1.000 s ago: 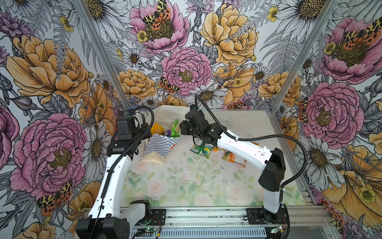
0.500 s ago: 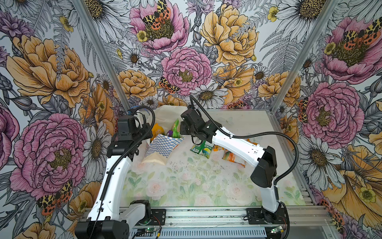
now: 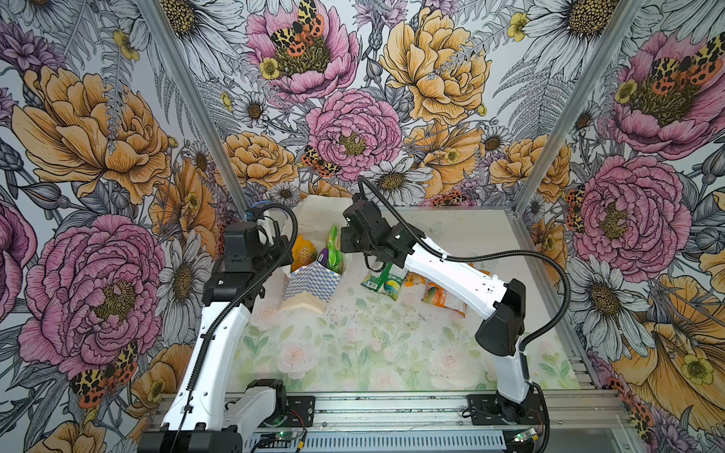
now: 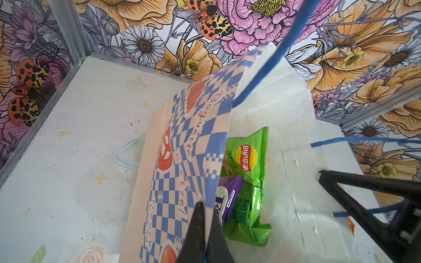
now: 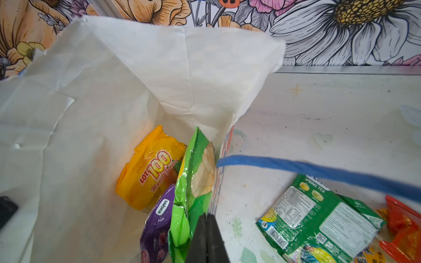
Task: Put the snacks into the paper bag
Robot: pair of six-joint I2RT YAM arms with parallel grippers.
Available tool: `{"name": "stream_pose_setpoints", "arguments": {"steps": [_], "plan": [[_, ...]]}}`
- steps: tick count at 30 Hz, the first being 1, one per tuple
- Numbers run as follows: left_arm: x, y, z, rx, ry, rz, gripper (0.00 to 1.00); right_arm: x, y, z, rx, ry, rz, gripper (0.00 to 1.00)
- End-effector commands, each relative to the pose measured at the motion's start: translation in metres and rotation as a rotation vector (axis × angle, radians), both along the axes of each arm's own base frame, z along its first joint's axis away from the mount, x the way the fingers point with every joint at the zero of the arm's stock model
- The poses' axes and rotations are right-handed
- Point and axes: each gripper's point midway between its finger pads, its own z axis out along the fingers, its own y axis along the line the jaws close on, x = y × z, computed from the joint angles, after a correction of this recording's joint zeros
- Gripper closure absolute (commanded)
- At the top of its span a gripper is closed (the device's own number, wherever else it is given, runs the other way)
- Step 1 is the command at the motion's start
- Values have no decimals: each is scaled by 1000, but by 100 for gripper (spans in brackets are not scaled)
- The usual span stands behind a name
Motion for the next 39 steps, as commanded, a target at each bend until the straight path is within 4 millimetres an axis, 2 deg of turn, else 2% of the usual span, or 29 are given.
{"name": "stream_pose_setpoints", "arguments": {"steps": [1, 4, 7, 10, 16, 18, 21, 23, 25, 27, 32, 35, 39], "plan": [[3, -14, 31, -17, -125, -70, 100, -7, -4, 73, 104, -126, 29, 100], [5, -18, 28, -30, -113, -85, 100, -12, -8, 93, 140, -149, 40, 100], [6, -20, 25, -40, -102, -93, 100, -15, -12, 95, 141, -149, 39, 100], [10, -21, 18, -48, -77, -99, 100, -12, -14, 86, 135, -126, 34, 100], [22, -22, -19, -49, 85, -94, 100, 0, -7, 53, 131, -48, 34, 100], [23, -21, -25, -38, 110, -86, 100, 5, -6, 45, 140, -18, 35, 100], [23, -18, -24, -30, 106, -75, 100, 8, -5, 43, 150, -4, 43, 100], [22, -18, -22, -26, 100, -74, 100, 7, -4, 47, 156, -9, 57, 92], [22, -18, -21, -25, 95, -76, 100, 6, -4, 52, 159, -19, 66, 78], [22, -19, -20, -24, 92, -78, 100, 3, -6, 56, 161, -24, 74, 68], [20, -22, -15, -16, 75, -90, 100, -10, -20, 81, 170, -67, 94, 36], [20, -24, -13, -14, 65, -97, 100, -23, -37, 103, 155, -116, 112, 25], [20, -24, -12, -13, 58, -96, 100, -42, -74, 124, 102, -197, 103, 21]]}}
